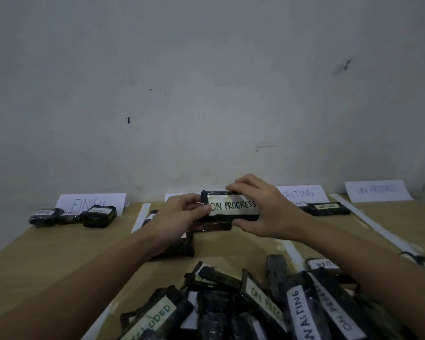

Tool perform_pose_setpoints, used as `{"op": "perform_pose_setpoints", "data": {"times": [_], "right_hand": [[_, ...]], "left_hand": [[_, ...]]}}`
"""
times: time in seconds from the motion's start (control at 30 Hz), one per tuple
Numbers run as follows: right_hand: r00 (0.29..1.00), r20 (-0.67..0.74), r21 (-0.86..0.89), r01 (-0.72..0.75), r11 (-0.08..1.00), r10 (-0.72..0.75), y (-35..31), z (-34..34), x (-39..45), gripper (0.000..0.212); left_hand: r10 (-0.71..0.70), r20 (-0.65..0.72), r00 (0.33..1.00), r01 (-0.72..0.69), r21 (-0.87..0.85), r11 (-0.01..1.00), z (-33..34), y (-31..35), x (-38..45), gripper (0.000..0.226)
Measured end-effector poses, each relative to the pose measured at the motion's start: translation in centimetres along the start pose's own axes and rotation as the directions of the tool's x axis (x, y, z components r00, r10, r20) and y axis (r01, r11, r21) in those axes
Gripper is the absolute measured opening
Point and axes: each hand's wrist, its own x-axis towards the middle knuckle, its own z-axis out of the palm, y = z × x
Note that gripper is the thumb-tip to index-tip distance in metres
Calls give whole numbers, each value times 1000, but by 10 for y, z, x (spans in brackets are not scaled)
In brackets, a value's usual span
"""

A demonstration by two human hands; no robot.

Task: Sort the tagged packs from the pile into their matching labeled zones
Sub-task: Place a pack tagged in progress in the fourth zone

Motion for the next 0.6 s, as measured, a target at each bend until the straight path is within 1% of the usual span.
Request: {"op": "perform_pose_setpoints", "data": {"times": [0.07,0.13,0.2,0.37,0.5,0.57,0.6], "right_hand": [[999,-36,-89,2,996,-5,1,-11,-4,63],[997,-83,-172,-24,985,10,4,-24,-11,61],[994,-97,-225,-64,972,43,10,-40,-23,59],[989,-58,-308,-149,940,138,41,-87,-69,55],[973,8,-394,-208,895,229,84,-118,-106,54],[961,20,-443,-239,864,276,113,-132,-121,55],[949,11,-469,-274,840,315,129,-139,-129,54]], "left_hand": [[31,9,999,-31,10,999,9,10,4,16],[57,40,998,-58,18,998,22,20,12,13],[91,75,993,-95,62,993,41,29,22,12],[129,209,969,-162,147,976,109,44,50,15],[132,295,946,-187,165,968,171,46,80,16],[119,336,934,-203,225,953,200,44,96,20],[124,349,929,-232,289,929,212,41,105,24]]}}
